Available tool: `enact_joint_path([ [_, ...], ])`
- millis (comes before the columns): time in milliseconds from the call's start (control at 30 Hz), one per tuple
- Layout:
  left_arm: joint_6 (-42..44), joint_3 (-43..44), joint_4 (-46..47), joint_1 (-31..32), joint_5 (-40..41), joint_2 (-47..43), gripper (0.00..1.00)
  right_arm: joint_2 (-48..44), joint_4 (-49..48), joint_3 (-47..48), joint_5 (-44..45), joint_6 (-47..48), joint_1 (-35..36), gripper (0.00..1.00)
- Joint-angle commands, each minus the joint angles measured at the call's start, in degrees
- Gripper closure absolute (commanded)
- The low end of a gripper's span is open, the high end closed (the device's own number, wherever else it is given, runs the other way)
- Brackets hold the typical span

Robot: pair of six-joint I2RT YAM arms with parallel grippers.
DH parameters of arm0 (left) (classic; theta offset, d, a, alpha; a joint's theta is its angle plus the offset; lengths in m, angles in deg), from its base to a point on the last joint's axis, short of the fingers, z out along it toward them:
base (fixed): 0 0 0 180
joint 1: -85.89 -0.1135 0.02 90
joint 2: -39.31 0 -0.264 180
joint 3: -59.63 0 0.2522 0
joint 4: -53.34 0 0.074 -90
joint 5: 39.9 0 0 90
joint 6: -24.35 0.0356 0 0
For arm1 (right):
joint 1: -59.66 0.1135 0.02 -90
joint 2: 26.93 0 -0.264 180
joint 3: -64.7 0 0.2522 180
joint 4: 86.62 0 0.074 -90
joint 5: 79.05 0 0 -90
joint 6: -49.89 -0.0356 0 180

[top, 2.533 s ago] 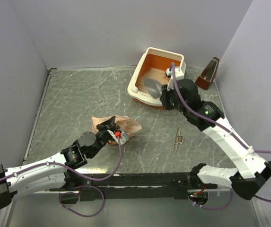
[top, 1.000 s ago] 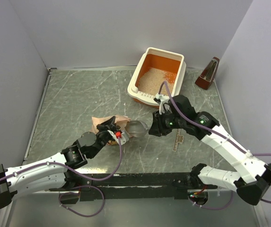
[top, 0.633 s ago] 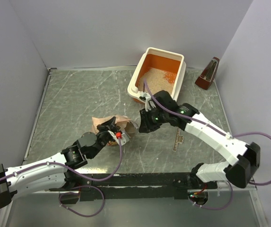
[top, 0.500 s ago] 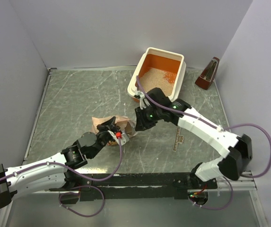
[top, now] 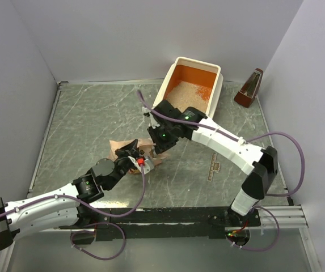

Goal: Fill the litter box with clean litter

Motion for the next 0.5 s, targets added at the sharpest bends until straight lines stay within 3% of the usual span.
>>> enact_joint_path([
  [0,-0.4,1.6,3.8,0.4,-1.9,-2.0,0.99,5.7,6.9,3.4,9.4,2.0,2.3,1.00],
  [100,-0.4,1.4,3.8,0.4,-2.1,-2.6,0.99,7.8,4.8,1.5,8.1,1.5,3.1,1.00],
  [467,0.1,1.1,4.2,0.4,-1.8,-2.9,0.99,5.6,-14.6,-11.8,-9.6,-3.7,0.4,1.00],
])
